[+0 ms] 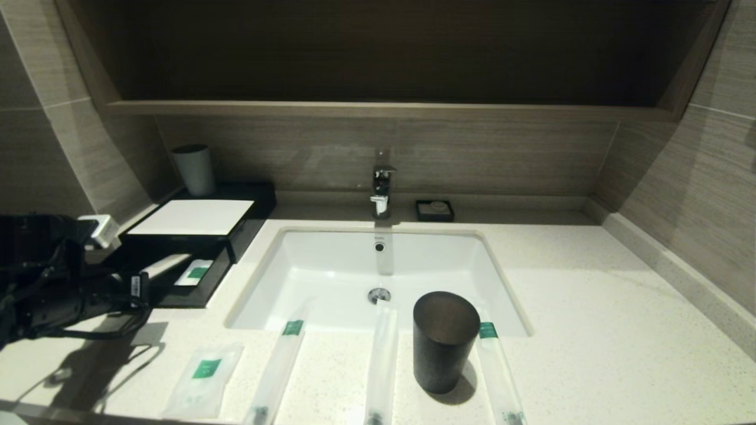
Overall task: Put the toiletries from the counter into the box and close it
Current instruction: Open the drawer, then pick up the bathroom toiletry
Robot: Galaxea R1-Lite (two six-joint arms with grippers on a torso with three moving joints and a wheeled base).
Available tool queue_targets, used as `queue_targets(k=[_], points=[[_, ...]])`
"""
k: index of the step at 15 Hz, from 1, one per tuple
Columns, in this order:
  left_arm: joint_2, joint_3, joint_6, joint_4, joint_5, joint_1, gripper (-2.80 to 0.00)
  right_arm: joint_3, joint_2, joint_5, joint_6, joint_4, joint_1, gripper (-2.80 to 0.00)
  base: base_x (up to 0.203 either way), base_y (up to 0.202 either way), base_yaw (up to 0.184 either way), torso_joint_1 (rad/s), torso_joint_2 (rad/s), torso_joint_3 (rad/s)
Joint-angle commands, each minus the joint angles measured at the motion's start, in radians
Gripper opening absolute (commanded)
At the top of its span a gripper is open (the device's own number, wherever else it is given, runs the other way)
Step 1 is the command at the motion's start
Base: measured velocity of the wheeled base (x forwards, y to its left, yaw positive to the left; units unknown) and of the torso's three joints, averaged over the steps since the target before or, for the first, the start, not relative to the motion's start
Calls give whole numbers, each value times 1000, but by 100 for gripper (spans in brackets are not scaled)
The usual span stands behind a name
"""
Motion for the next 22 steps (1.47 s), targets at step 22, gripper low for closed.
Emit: queue_targets(k=[22], points=[[-418, -73, -45, 580, -404, -182, -280, 0, 0, 0, 0, 0, 0, -280, 0, 0, 0, 0, 0, 0]])
